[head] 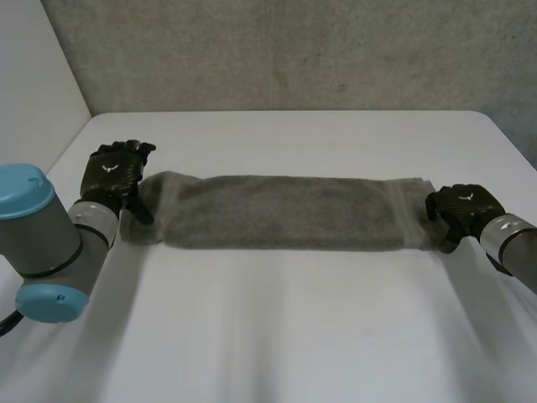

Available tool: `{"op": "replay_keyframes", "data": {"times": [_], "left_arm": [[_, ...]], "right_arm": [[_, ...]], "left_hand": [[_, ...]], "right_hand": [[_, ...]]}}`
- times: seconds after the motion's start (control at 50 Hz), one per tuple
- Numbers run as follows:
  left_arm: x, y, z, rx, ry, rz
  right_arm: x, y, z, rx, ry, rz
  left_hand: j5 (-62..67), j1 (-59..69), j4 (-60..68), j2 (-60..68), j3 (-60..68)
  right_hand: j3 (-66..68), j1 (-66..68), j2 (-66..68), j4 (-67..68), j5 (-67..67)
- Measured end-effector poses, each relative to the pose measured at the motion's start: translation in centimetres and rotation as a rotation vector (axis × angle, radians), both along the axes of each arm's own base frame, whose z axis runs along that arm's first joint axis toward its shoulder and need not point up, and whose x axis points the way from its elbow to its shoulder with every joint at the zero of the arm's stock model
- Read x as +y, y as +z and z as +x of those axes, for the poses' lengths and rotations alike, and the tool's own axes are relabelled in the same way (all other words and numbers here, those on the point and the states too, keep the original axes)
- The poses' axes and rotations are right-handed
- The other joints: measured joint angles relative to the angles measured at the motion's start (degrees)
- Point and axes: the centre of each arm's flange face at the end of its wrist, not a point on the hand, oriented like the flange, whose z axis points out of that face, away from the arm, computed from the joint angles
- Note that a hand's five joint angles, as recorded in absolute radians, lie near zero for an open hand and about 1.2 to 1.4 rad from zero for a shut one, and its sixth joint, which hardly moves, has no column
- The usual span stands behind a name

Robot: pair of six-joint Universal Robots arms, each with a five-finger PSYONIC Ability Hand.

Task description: Fold the towel.

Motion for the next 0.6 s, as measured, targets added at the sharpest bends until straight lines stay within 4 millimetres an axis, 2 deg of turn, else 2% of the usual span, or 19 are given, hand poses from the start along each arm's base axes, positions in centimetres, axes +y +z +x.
{"op": "replay_keyframes", "data": {"times": [0.3,0.36,0.38,0.44,0.6], "left_arm": [[0.0,-0.1,-0.1,-0.002,-0.002,-0.001],[0.0,-0.1,-0.1,-0.002,-0.003,0.0],[0.0,-0.2,-0.1,-0.002,-0.003,0.0],[0.1,-0.2,-0.1,-0.003,-0.004,0.001],[0.1,-0.2,-0.1,-0.003,-0.004,0.001]], "right_arm": [[-0.7,-1.0,0.0,0.003,-0.004,0.01],[-0.8,-1.0,0.0,0.004,-0.005,0.01],[-0.8,-1.0,0.0,0.004,-0.005,0.009],[-0.9,-1.0,-0.1,0.005,-0.008,0.007],[-1.8,-0.4,-1.9,0.017,-0.068,-0.005]], "left_hand": [[0.0,0.0,0.0,0.0,0.0],[0.0,0.0,0.0,0.0,0.0],[0.0,0.0,0.0,0.0,0.0],[0.0,0.0,0.0,0.0,0.0],[0.0,0.0,0.0,0.0,0.0]], "right_hand": [[2.6,2.5,2.4,2.6,2.3],[11.4,11.5,12.1,11.5,11.2],[22.4,22.8,23.5,22.6,21.3],[35.9,36.2,36.5,36.3,36.0],[38.4,37.1,37.2,38.6,37.6]]}}
